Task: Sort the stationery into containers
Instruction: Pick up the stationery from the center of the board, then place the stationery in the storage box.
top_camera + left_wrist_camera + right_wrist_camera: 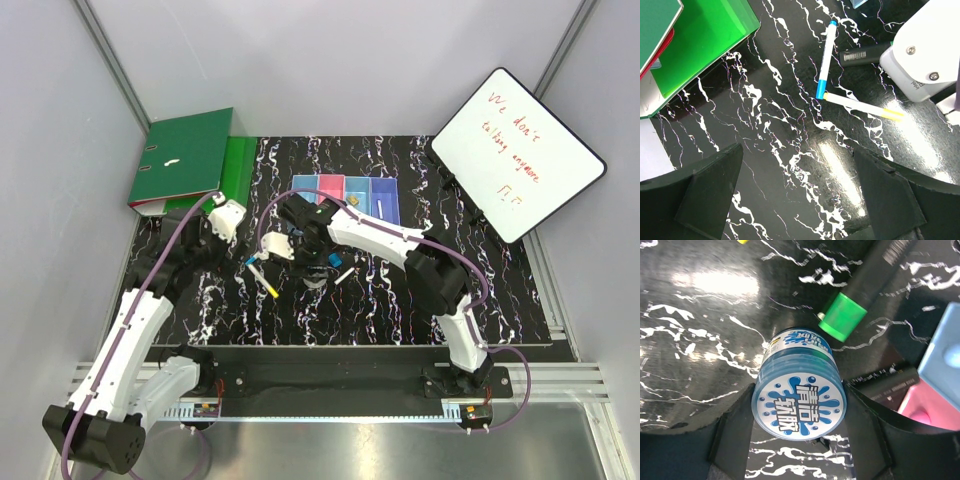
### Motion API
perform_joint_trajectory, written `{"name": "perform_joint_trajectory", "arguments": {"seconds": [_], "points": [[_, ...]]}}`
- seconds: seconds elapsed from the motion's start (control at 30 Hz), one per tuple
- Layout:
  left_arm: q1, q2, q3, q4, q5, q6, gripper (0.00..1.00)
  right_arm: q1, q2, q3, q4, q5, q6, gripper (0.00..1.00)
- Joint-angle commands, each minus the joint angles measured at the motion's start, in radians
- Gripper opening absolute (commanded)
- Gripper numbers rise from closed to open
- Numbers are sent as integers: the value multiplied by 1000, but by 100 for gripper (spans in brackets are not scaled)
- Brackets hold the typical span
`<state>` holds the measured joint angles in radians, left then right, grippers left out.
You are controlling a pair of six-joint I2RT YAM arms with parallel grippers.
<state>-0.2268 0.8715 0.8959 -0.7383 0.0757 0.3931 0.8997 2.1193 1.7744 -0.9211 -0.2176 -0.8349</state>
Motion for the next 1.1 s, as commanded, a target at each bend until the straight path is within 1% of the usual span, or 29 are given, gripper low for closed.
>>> {"name": "perform_joint_trajectory", "arguments": {"seconds": [0.0,0.27,0.37,0.43,0.47,0.5,0.63,0.73,0.93,1.07], "points": [[3,-19,3,43,-8,18,99,-1,-99,3,21,67,22,49],[3,-35,-41,47,-13,-8,99,-22,-254,0,31,96,134,43],[3,-29,-35,47,-2,-13,99,-48,-289,6,42,132,157,42],[3,-29,-32,45,12,-14,99,-93,-297,32,47,144,183,42],[3,-26,-31,47,16,-14,99,-107,-294,43,45,149,191,42],[3,-25,-31,47,19,-14,99,-146,-286,52,45,155,194,42],[3,-2,-19,47,32,-19,99,-237,-246,127,44,129,214,41],[3,12,-9,45,42,-22,99,-280,-197,181,42,124,183,41],[3,40,6,43,42,-14,99,-338,-75,301,36,107,125,40],[3,67,12,47,41,-14,99,-363,-12,335,36,101,117,40]]}}
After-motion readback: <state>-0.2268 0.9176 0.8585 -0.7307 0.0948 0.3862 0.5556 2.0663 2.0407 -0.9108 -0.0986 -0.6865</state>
